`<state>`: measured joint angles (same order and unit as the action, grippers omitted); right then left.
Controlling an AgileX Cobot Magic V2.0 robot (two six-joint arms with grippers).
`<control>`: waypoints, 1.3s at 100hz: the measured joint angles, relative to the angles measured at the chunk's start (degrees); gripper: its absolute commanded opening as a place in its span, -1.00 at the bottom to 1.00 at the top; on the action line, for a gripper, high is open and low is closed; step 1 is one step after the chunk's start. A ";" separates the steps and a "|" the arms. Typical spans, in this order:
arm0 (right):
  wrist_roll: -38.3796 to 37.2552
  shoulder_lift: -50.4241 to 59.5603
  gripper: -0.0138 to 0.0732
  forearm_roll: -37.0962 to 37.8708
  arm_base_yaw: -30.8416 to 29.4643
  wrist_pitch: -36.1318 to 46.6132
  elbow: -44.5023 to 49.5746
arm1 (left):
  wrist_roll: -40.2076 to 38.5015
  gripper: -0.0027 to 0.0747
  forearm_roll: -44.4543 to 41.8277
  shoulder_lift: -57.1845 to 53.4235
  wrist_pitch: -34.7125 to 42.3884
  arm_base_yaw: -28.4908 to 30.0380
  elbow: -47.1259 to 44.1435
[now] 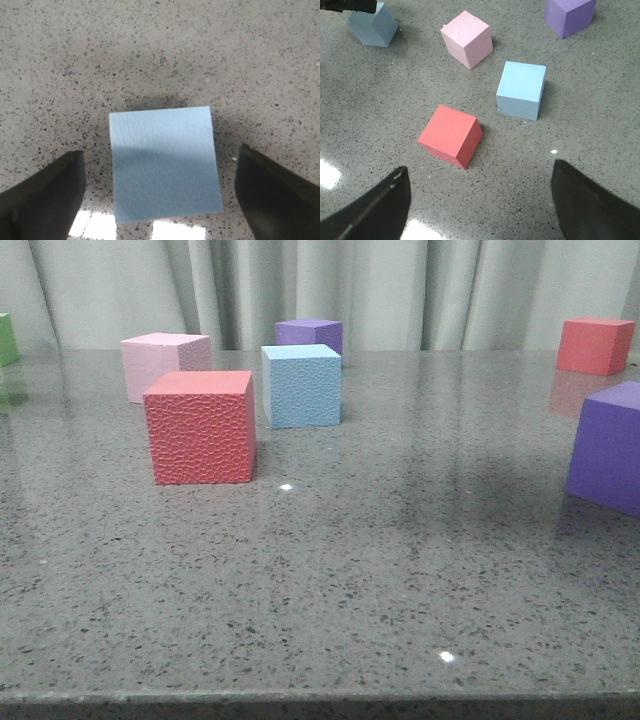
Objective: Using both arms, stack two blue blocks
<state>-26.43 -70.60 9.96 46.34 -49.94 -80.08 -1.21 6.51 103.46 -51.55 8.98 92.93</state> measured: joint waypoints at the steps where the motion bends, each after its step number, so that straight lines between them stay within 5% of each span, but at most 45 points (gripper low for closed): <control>1: 0.00 0.00 0.65 0.00 0.00 0.00 0.00 | 0.00 0.59 0.00 0.14 0.00 0.00 0.10; 46: -0.10 0.00 0.65 0.00 0.00 0.00 0.00 | -0.17 0.57 0.89 3.36 -0.22 0.00 0.07; 94: -0.10 0.36 0.65 0.47 0.00 0.98 0.23 | -0.26 -0.22 0.89 3.36 -1.57 0.00 0.77; 130: -0.10 3.12 0.65 4.79 0.00 0.51 0.23 | -2.85 -0.22 0.70 3.48 -12.63 -4.59 18.04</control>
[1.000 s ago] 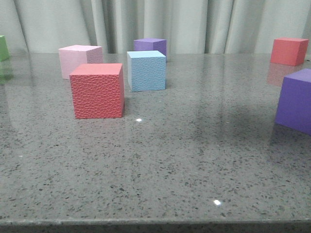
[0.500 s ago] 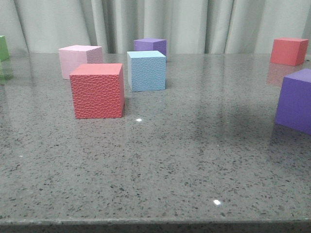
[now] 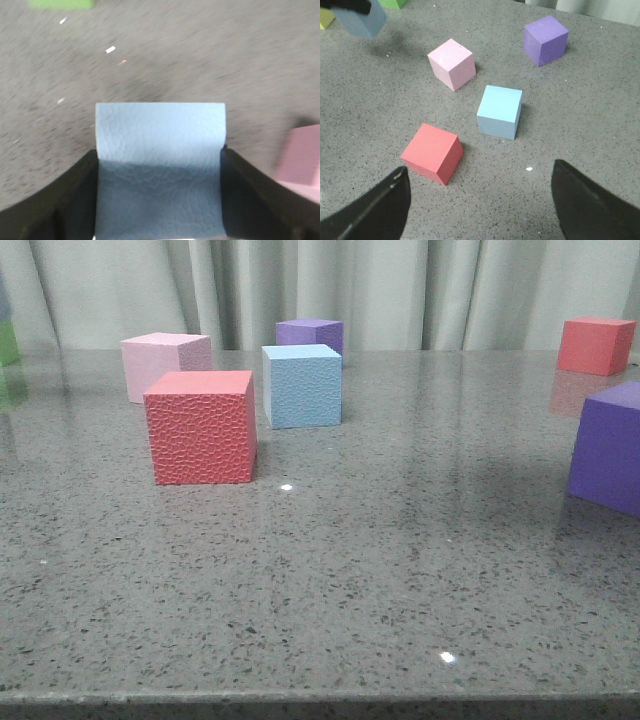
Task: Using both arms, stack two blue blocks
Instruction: 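Lift the light blue cube with the left gripper and carry it over the placed cube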
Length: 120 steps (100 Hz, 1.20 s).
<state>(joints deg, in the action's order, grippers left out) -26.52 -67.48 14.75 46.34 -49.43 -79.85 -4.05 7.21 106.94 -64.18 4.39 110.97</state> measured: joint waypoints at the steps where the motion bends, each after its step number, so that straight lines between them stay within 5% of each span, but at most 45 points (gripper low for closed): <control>1: 0.00 0.00 0.65 0.00 0.00 -0.14 0.00 | -0.18 -0.22 -0.01 0.00 -0.42 -0.51 0.40; 26: -0.24 0.00 0.65 0.80 0.00 -0.29 0.00 | -11.42 -0.22 -3.25 0.00 -7.01 -9.85 9.54; 85: -0.41 0.00 0.65 1.54 0.00 -3.39 0.00 | -33.42 -0.22 -9.37 3.01 -7.99 -32.80 10.49; 120: -0.41 0.00 0.65 2.96 0.00 -5.64 0.00 | -40.21 -0.22 -11.12 6.60 -6.38 -37.30 10.49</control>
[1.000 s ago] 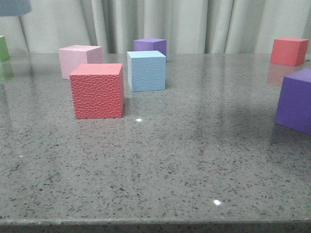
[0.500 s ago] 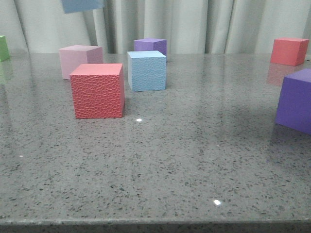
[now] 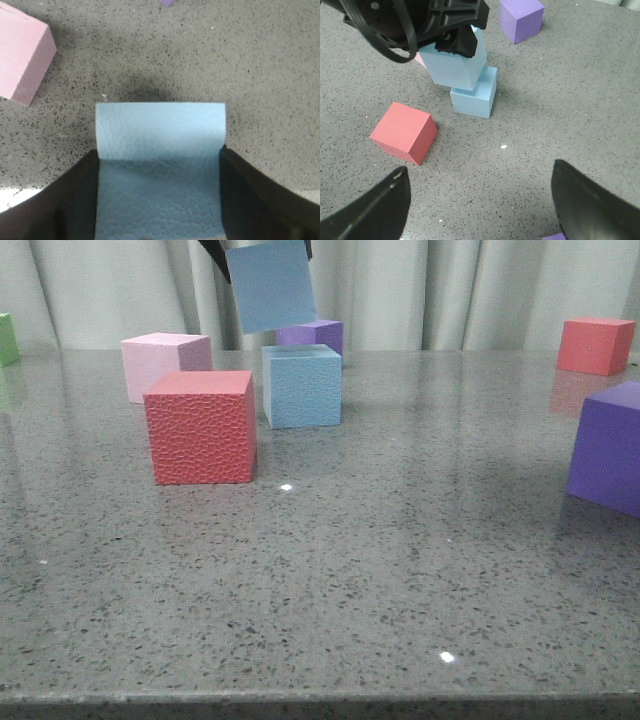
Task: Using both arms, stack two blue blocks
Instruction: 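Lift the light blue cube with the left gripper and carry it over the placed cube, then lower the held cube onto the placed light blue cube and open the left gripper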
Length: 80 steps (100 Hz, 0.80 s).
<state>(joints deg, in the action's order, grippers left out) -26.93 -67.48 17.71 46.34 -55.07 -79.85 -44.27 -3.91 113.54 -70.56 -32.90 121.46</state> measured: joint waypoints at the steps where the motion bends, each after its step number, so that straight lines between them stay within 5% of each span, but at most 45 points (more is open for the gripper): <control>1: 0.00 0.00 0.65 0.00 0.00 0.00 0.00 | -0.03 -0.22 0.00 0.00 -0.04 0.00 0.00; 80: 0.00 0.00 0.65 0.91 0.00 0.00 0.00 | -2.13 -0.12 0.82 1.84 3.75 -0.64 0.00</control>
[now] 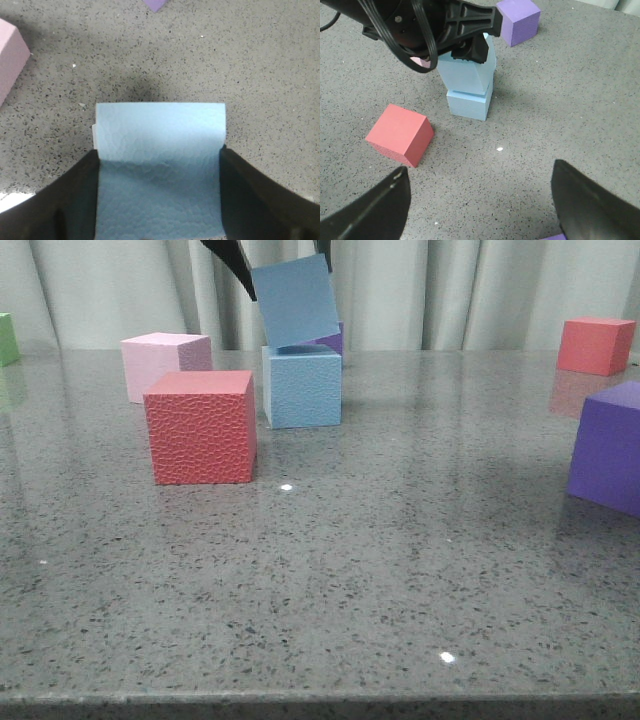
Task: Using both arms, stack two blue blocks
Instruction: 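Lower the held cube onto the placed light blue cube and open the left gripper, then raise the left gripper away from the stack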
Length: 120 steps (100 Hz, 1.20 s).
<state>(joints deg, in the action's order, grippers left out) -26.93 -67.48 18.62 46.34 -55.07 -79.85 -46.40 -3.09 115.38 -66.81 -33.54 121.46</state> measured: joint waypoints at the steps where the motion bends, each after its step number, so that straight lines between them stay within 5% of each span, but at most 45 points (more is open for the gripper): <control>1: 0.00 0.00 0.65 0.00 0.00 0.00 0.00 | 0.00 -0.11 0.01 0.00 0.00 0.00 0.00; 16: 0.00 0.00 0.65 0.00 0.00 0.00 0.00 | -0.03 0.21 0.22 0.00 0.11 0.00 0.00; 36: 0.00 0.00 0.65 0.02 0.00 0.00 0.00 | -0.03 0.36 0.22 0.00 0.11 0.00 0.00; 77: 0.00 0.00 0.65 0.12 0.00 -0.14 0.00 | -0.03 0.37 -0.02 0.00 -2.15 0.00 0.73; 120: 0.00 5.12 0.65 1.68 0.00 8.05 7.67 | 3.06 0.37 -12.52 -3.51 -4.98 -6.58 6.65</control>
<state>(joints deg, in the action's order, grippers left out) -26.93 -62.36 20.29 46.34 -47.02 -72.19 -43.34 -15.61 111.87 -71.79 -40.13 128.11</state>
